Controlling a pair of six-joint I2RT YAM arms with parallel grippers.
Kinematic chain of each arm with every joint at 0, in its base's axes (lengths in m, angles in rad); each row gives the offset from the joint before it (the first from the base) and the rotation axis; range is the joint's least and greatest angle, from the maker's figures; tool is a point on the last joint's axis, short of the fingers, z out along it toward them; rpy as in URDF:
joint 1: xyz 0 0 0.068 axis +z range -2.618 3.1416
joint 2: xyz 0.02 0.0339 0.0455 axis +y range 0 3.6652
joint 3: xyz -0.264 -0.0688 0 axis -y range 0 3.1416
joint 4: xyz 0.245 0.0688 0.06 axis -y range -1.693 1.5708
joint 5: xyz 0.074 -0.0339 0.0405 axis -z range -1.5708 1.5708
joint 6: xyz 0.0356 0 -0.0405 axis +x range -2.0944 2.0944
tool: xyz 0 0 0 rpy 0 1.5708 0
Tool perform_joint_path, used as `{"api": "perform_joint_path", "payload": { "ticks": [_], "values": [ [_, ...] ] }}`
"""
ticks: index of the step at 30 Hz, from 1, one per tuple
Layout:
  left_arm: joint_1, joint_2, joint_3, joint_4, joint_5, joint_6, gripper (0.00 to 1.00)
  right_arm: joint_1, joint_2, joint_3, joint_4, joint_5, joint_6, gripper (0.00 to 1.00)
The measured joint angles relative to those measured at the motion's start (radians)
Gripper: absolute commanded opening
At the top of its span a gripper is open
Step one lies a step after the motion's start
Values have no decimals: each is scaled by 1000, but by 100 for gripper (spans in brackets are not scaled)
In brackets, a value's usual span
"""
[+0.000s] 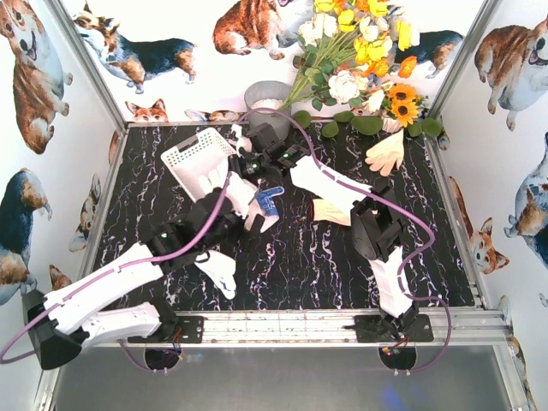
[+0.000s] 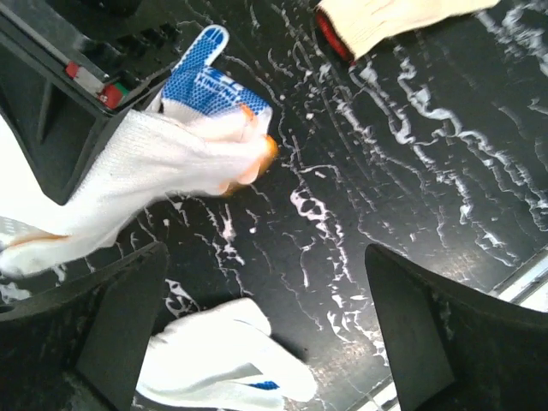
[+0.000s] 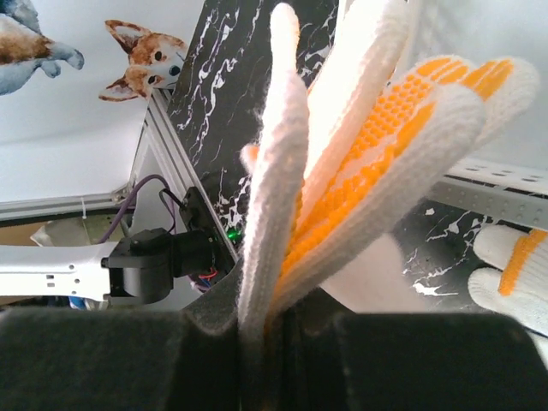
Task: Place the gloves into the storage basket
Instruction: Adjust the glove.
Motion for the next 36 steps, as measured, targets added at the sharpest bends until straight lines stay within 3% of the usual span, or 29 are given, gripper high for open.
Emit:
{"api": "perform_joint_path", "payload": {
  "ticks": [8, 16, 25, 31, 36],
  "values": [
    [134, -134, -21, 45, 161, -37, 100, -20, 0, 2, 9, -1, -24, 0],
    [454, -164, -60, 114, 363, -114, 100, -33, -31, -6, 19, -19, -40, 0],
    [731, -167, -129, 257, 668, -303, 100, -34, -224, -113, 95, -69, -55, 0],
    [778, -178, -161, 360, 809, -462, 100, -34, -373, -230, 177, -93, -65, 0],
    [780, -194, -229, 568, 903, -675, 100, -39, -447, -290, 206, -106, -61, 0]
  ]
}}
